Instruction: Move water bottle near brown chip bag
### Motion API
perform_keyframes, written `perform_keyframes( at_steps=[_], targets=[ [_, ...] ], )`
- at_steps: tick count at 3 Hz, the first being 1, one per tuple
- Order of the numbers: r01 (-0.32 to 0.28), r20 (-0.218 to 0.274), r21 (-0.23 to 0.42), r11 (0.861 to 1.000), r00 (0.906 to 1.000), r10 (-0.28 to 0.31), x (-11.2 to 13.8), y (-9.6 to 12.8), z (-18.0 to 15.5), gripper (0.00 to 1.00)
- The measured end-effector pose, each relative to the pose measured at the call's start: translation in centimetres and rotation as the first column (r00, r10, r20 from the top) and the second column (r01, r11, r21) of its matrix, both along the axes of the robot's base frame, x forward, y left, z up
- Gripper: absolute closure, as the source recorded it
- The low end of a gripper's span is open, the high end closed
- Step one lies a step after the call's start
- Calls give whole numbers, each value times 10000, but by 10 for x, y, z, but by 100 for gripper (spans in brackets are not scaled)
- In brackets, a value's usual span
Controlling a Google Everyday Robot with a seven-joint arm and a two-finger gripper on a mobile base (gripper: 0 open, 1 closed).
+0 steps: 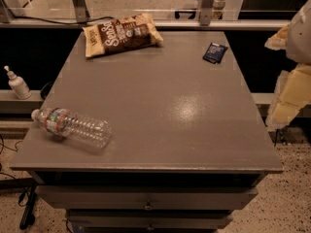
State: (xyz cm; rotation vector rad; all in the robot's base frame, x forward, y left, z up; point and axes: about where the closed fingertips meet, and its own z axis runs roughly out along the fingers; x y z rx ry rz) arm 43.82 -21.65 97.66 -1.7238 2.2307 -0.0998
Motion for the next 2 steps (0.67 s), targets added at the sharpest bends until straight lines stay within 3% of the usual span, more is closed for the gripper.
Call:
perform_keyframes(
  at_steps=[1,2],
  targets=[
    [0,2,0,10000,10000,0,0,0,0,0],
    [-230,-18,690,9974,9997,232,-3,22,0,0]
  ],
)
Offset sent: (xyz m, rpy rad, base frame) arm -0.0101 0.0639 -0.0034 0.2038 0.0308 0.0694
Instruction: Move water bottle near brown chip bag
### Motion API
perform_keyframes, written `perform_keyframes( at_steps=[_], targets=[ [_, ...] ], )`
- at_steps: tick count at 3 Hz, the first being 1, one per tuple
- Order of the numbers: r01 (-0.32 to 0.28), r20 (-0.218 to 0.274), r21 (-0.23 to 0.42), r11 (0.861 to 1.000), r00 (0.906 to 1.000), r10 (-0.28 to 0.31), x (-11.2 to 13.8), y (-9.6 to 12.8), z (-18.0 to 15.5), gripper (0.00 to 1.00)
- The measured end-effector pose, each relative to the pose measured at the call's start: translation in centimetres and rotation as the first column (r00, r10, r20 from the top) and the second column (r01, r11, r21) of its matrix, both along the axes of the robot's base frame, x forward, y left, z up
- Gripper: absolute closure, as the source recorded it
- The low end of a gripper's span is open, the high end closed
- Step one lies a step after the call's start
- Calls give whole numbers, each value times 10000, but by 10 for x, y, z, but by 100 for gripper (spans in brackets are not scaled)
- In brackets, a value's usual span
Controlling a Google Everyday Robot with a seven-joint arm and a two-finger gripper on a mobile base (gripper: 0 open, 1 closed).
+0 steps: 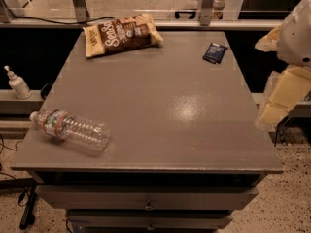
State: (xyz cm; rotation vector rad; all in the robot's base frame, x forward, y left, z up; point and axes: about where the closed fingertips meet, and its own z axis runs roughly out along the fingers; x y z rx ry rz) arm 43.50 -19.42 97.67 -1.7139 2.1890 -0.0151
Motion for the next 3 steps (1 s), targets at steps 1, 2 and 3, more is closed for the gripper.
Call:
perform_keyframes(
  at_steps=[1,2,3],
  targets=[
    [-428,-216,1421,9889,9987,463,1,68,7,0],
    [-435,-666,2696,9620,9957,637,2,132,24,0],
    [25,-1287,3697,9291,9905,486,-11,198,43,0]
  ],
)
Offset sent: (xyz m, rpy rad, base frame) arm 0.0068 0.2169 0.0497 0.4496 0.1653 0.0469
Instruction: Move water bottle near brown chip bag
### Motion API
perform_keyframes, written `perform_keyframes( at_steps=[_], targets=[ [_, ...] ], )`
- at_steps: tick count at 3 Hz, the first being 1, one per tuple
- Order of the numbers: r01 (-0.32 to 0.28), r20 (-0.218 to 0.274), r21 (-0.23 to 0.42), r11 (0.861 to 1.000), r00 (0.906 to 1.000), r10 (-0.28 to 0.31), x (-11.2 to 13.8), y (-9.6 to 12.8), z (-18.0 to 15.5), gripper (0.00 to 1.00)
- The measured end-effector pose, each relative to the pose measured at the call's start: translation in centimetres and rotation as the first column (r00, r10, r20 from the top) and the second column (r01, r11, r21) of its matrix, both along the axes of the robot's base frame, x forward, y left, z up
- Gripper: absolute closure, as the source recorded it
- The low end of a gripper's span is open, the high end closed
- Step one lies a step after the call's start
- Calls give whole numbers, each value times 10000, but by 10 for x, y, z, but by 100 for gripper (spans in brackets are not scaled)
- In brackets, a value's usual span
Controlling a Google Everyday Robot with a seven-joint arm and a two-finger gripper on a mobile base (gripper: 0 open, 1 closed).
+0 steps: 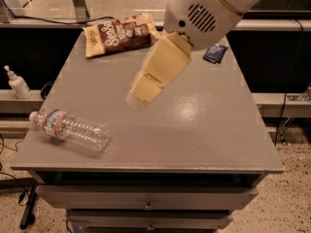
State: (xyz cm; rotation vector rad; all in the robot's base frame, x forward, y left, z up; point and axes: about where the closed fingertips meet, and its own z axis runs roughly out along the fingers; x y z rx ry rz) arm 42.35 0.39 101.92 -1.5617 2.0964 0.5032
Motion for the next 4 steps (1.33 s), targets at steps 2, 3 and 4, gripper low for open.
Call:
perform_keyframes(
  at_steps=[2,3,4],
  targets=[
    [-404,392,-12,9992,9984,405,1,6,1,0],
    [-793,816,-66,9968,9935,796,6,28,-24,0],
    [-938,819,-203,9954,9921,952,24,54,-68,0]
  ],
)
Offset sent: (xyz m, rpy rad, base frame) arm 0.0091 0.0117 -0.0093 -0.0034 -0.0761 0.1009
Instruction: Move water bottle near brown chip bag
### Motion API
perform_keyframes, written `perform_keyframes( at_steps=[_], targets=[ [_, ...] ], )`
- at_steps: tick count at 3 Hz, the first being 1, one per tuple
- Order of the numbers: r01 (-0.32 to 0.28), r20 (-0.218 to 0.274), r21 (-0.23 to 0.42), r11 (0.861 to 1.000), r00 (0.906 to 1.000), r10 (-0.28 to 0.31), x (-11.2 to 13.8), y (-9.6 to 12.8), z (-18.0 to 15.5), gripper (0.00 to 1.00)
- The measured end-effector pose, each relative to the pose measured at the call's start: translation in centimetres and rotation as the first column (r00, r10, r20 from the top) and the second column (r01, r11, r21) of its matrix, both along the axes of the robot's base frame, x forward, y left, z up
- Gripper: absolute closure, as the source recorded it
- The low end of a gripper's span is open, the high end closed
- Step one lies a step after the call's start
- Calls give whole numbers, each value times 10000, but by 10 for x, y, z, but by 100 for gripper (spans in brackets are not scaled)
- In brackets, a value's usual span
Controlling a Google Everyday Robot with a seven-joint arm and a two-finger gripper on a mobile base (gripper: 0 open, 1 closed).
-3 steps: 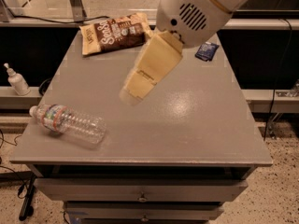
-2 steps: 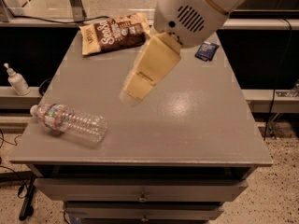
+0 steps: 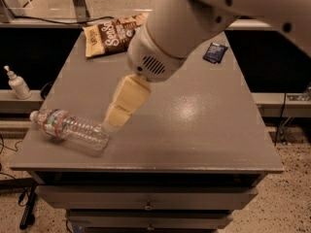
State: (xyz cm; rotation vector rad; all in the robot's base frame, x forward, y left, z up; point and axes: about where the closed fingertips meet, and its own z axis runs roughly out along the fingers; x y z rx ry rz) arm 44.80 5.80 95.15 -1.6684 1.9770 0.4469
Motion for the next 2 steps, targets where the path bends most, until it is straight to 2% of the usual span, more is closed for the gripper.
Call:
perform_keyframes(
  at_steps=[1,2],
  targets=[
    [170,-241,-268,9995,9996,-176,11,28,-30,0],
    [608,-812,-617,9962,9945,-657,18,58,-51,0]
  ],
)
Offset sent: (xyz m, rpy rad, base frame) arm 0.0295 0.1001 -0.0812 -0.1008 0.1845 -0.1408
